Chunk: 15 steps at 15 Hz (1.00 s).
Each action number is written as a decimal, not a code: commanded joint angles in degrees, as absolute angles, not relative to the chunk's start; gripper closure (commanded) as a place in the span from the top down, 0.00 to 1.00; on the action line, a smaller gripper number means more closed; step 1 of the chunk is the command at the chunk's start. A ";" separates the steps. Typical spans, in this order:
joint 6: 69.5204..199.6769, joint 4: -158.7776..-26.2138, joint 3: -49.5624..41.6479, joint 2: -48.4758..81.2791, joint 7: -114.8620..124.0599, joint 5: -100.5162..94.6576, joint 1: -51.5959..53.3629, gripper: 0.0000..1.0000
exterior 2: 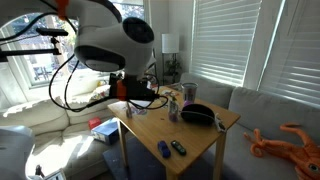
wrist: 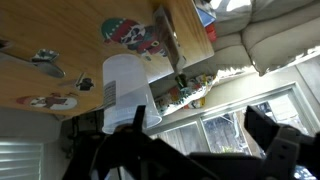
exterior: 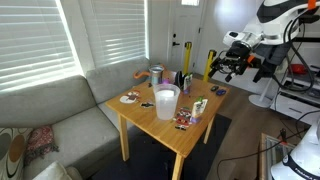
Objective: Place the two packets on the table upright
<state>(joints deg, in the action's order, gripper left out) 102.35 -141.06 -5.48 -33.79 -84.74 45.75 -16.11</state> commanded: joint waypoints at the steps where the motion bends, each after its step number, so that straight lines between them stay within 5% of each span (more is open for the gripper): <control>1: 95.79 -135.24 -6.82 -34.64 -73.67 33.27 -14.08 1.00; 8: 86.77 -128.31 -7.40 -34.63 -64.16 12.76 -9.58 1.00; 15: 91.04 -127.94 -9.13 -35.79 -62.23 8.55 -5.03 1.00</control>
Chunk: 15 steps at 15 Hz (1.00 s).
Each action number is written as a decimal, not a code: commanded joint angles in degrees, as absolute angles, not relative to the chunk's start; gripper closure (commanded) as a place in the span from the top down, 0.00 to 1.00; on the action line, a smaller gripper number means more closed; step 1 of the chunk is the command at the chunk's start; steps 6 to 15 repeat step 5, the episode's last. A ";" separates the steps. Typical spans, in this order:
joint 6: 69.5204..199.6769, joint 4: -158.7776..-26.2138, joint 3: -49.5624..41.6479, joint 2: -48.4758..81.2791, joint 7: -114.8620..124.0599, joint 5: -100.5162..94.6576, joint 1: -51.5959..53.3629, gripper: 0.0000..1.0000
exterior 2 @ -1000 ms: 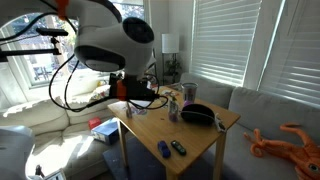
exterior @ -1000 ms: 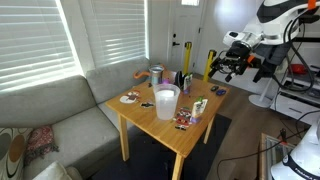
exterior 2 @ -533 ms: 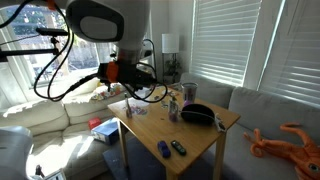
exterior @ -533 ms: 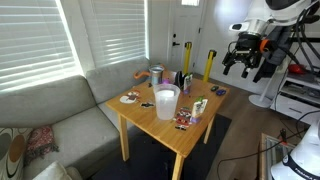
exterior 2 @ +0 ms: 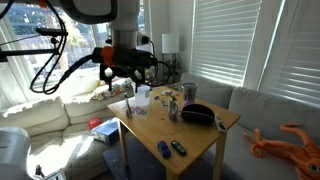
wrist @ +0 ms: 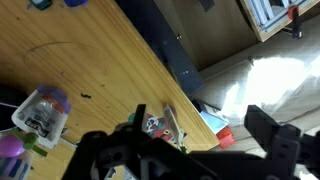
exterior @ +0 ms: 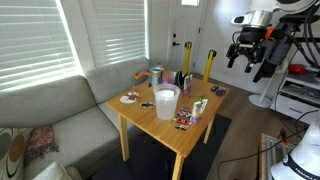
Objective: Place the two packets on the table upright
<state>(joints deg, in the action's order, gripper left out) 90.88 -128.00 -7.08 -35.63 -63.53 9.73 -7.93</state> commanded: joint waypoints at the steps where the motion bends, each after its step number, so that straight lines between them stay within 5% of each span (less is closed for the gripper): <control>1: 91.03 -127.97 -9.39 -35.85 -62.30 8.62 -4.63 1.00; 15: 91.00 -128.09 -10.04 -35.51 -62.47 8.77 -4.21 1.00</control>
